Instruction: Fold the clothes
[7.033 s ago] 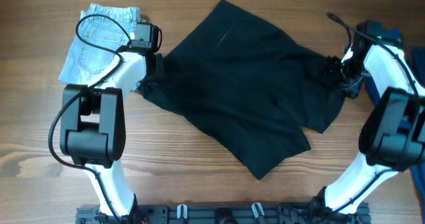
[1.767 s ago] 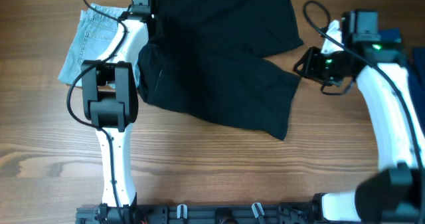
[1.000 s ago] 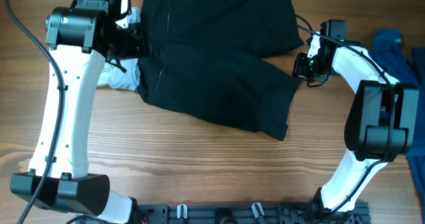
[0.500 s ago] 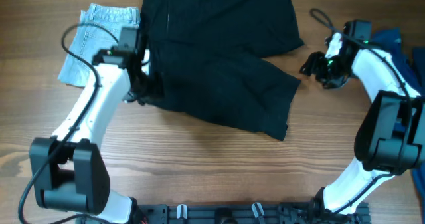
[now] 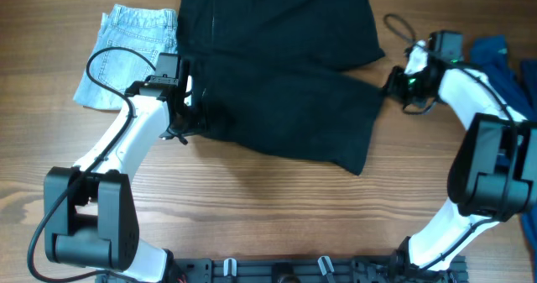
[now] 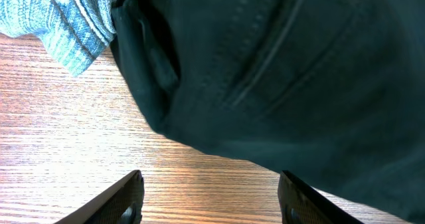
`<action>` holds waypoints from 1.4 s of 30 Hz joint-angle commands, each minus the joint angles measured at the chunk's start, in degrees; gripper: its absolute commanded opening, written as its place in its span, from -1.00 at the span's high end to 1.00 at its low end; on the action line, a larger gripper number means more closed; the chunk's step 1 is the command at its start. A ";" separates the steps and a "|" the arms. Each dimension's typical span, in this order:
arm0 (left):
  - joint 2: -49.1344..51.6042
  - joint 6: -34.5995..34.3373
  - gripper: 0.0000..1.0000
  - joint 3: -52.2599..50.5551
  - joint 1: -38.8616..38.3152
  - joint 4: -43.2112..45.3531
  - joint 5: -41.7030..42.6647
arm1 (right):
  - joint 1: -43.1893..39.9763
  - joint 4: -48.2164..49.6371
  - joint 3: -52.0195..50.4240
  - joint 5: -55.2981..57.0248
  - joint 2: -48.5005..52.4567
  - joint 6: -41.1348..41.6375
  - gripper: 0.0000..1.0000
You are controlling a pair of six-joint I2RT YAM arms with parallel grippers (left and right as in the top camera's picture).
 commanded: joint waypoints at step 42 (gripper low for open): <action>7.52 -7.37 0.92 -5.81 6.36 9.05 3.06 | -5.22 -30.84 -7.52 -7.34 -2.67 -11.87 -0.09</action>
